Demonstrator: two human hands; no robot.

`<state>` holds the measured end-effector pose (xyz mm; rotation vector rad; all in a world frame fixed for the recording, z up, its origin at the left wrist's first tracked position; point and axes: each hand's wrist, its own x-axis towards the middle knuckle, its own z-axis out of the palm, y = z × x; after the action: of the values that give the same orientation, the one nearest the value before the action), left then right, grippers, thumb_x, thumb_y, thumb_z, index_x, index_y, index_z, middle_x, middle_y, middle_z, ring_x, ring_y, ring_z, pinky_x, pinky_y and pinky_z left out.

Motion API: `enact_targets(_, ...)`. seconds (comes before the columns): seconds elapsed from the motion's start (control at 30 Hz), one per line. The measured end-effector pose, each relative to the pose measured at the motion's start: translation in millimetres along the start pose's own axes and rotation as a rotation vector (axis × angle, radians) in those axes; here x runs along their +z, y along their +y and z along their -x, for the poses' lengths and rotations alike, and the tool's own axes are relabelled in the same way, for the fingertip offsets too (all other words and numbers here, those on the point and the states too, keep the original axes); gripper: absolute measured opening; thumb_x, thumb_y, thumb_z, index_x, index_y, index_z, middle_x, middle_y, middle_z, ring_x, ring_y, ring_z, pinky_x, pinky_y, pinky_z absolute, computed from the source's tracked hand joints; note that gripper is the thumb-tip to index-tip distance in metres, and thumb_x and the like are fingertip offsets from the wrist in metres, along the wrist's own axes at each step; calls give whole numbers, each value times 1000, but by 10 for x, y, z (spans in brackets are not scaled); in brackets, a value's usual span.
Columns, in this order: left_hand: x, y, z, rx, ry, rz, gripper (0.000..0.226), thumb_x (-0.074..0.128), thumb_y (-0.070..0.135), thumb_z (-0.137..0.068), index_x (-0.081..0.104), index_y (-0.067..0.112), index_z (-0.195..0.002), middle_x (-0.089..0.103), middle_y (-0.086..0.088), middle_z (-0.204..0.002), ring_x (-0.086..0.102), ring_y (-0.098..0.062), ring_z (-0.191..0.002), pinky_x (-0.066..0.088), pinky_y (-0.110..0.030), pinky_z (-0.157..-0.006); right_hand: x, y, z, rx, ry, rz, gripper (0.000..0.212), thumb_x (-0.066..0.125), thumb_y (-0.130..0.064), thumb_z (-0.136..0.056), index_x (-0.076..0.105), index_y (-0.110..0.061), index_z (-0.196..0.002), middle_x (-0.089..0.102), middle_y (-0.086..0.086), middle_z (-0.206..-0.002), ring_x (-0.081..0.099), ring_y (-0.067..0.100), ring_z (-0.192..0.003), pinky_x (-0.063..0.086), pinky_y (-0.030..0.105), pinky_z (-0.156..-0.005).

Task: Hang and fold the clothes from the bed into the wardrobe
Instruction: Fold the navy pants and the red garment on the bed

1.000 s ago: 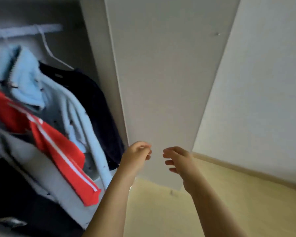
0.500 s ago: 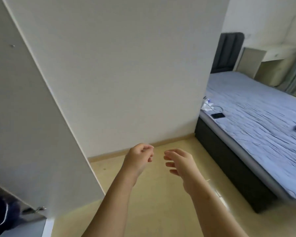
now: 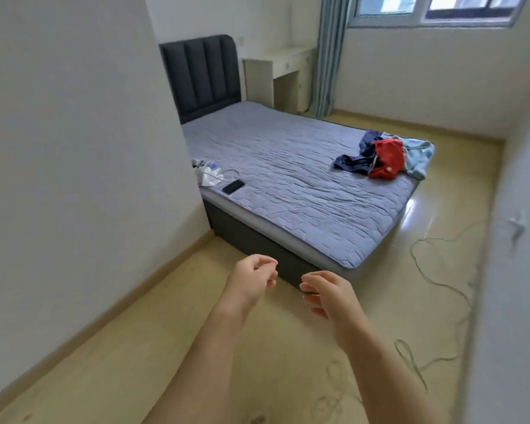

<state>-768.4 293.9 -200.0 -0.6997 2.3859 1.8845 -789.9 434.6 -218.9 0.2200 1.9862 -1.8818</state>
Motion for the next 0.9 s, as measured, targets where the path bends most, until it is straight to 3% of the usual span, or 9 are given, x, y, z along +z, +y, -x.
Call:
enact_targets(0.3,1322,554,-1518,22,-332,-111,11,49,20,-94,60,21,-95,65,2,-89,62,-9,-81,45,-20,-61,-1029,-264,-1275,77,264,-112,11,55,-14,-88,61,-15,-79,60,1,-74,51,14,-63,36,23,-56)
enact_targets(0.43,1743,979,-2333,26,-392,-131,14,47,18,-96,59,14,-102,62,-1,-88,59,-8,-75,45,-17,-58,-1296,-657,-2071,102,313,-150,12,53,-11,-90,58,-12,-80,57,3,-74,49,12,-61,38,15,-45)
enact_targets(0.57,2241,1299,-2977,52,-451,-172,14,47,20,-96,58,16,-104,62,0,-91,59,-11,-82,45,-22,-69,-1656,-972,-2700,113,367,-144,11,51,-16,-93,60,-10,-92,60,5,-84,52,13,-69,39,23,-55)
enact_targets(0.9,3664,1725,-4097,-22,-497,-183,13,49,14,-93,58,17,-85,60,2,-72,56,-8,-60,37,-20,-52,-2855,-1195,-3811,191,469,-222,12,51,-10,-91,58,-11,-80,55,1,-68,45,13,-56,32,20,-50)
